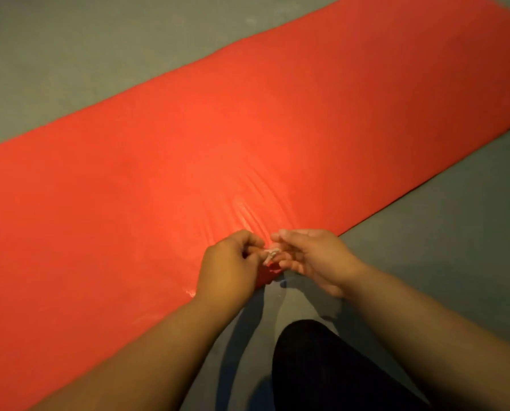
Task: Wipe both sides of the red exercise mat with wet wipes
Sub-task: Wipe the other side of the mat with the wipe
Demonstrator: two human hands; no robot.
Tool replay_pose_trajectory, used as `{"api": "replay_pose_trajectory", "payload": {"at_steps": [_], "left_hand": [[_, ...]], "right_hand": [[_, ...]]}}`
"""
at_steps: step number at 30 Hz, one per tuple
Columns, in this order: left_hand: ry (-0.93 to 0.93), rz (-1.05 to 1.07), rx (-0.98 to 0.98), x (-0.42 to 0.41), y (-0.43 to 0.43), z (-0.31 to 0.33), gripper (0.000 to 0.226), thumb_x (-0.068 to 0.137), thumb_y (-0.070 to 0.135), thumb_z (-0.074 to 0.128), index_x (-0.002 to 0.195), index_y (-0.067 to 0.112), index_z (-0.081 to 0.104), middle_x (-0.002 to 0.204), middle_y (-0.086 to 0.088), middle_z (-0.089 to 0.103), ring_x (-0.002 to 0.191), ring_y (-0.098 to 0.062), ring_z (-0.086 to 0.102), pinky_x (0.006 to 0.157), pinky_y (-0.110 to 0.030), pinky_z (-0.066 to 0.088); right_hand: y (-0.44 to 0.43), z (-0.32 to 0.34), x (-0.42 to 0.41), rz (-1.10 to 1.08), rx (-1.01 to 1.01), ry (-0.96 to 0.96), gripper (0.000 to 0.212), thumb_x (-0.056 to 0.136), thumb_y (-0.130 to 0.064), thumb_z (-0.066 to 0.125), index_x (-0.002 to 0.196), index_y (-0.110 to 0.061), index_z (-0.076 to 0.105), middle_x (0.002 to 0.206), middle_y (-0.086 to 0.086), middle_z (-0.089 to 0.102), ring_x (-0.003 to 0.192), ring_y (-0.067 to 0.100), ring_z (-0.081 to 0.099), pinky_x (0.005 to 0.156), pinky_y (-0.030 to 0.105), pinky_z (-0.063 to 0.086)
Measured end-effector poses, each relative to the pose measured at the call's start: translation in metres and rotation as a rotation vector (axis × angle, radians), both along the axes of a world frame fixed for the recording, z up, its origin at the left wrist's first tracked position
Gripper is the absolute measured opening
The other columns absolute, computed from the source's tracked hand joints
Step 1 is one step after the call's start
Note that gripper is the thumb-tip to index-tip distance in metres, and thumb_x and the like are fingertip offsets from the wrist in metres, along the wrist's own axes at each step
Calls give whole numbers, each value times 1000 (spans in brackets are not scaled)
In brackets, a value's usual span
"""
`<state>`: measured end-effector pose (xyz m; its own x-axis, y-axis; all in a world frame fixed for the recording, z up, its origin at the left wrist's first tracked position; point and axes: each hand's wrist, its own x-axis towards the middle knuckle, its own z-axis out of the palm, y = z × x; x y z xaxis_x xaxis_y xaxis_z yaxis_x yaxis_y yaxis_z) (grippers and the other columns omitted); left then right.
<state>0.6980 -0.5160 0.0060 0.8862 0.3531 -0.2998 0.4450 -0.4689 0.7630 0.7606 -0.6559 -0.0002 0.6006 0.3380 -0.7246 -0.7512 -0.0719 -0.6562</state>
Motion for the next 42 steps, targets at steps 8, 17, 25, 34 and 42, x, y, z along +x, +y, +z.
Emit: {"api": "replay_pose_trajectory", "payload": {"at_steps": [8, 17, 25, 34, 42], "left_hand": [[-13, 304, -308, -9, 2, 38, 20, 82, -6, 64, 90, 12, 60, 86, -2, 65, 65, -9, 62, 54, -20, 51], [563, -501, 510, -21, 91, -15, 87, 82, 27, 67, 152, 26, 15, 159, -14, 9, 144, -34, 18, 113, -37, 28], [676, -628, 577, -14, 95, -40, 100, 87, 28, 63, 152, 19, -13, 154, -27, -16, 145, -42, -9, 114, -43, 26], [706, -651, 605, -7, 90, -40, 94, 90, 23, 57, 151, 12, -14, 151, -36, -15, 142, -49, -6, 110, -42, 29], [693, -649, 596, -7, 91, -42, 100, 90, 28, 61, 150, 14, -17, 151, -33, -19, 143, -47, -8, 111, -40, 28]], "right_hand": [[15, 14, -11, -117, -32, -115, 7, 83, 6, 64, 85, -1, 65, 77, 13, 66, 64, 14, 64, 59, 18, 55], [54, -72, -44, 515, -664, -972, 20, 89, -4, 52, 104, -6, 66, 97, -2, 53, 90, 16, 53, 69, 15, 40], [6, -73, 4, 580, -826, -971, 18, 89, -9, 52, 98, -9, 68, 103, 6, 57, 98, 24, 55, 89, 31, 43], [31, -65, -60, 862, -593, -1153, 14, 72, -16, 69, 81, -26, 67, 83, -12, 58, 79, 9, 59, 69, 16, 45], [-58, -71, 54, 246, -1073, -881, 12, 84, -3, 60, 91, -4, 70, 97, 15, 59, 92, 33, 56, 81, 36, 45]]}}
